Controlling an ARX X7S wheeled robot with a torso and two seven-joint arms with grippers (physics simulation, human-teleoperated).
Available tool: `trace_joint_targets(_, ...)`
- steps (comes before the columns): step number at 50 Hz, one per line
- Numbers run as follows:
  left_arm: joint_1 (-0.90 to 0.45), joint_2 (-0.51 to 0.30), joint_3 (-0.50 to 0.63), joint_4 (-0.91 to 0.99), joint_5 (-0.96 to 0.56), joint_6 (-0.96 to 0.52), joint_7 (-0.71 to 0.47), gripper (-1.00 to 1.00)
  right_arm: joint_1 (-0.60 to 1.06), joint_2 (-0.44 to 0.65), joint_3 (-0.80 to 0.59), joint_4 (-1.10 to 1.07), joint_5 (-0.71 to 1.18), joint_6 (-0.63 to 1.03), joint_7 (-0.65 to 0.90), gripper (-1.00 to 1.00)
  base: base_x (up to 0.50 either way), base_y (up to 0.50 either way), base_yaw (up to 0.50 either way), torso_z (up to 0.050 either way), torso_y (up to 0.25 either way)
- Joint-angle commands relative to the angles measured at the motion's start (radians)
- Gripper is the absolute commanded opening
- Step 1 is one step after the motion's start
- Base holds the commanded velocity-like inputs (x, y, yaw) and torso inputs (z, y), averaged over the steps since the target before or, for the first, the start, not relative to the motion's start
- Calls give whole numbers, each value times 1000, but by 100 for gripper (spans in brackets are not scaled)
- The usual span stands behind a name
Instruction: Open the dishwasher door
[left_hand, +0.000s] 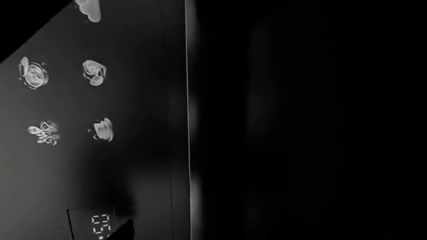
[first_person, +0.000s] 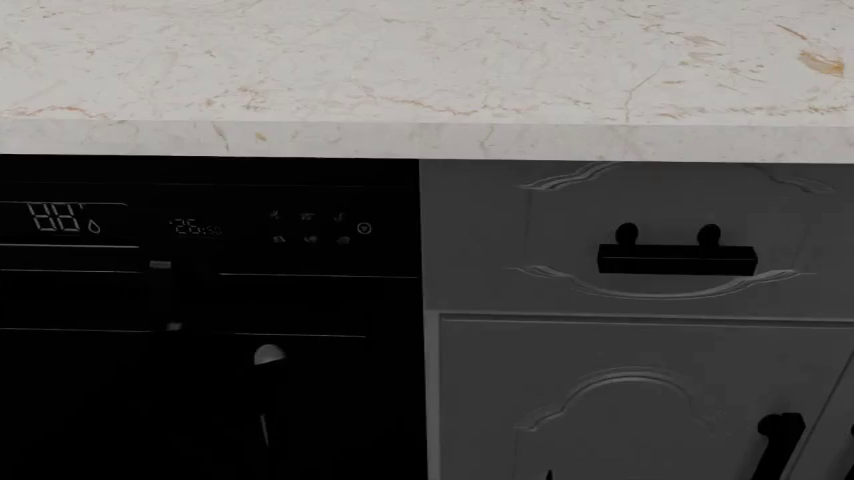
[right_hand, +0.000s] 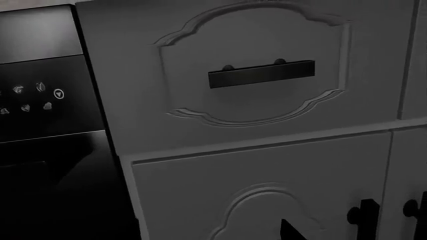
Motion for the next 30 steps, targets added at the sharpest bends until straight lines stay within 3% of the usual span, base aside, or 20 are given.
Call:
trace_joint_targets(1,-49,56,66,-140,-40,54,-14,100,1,4,-4,-4,2,2,6,100,0,0,0,0,0)
trace_joint_targets(30,-68,68,453,-140,-397,29,-59,100,3,18,-2,-9,12,3,18,100,0,0,0,0,0)
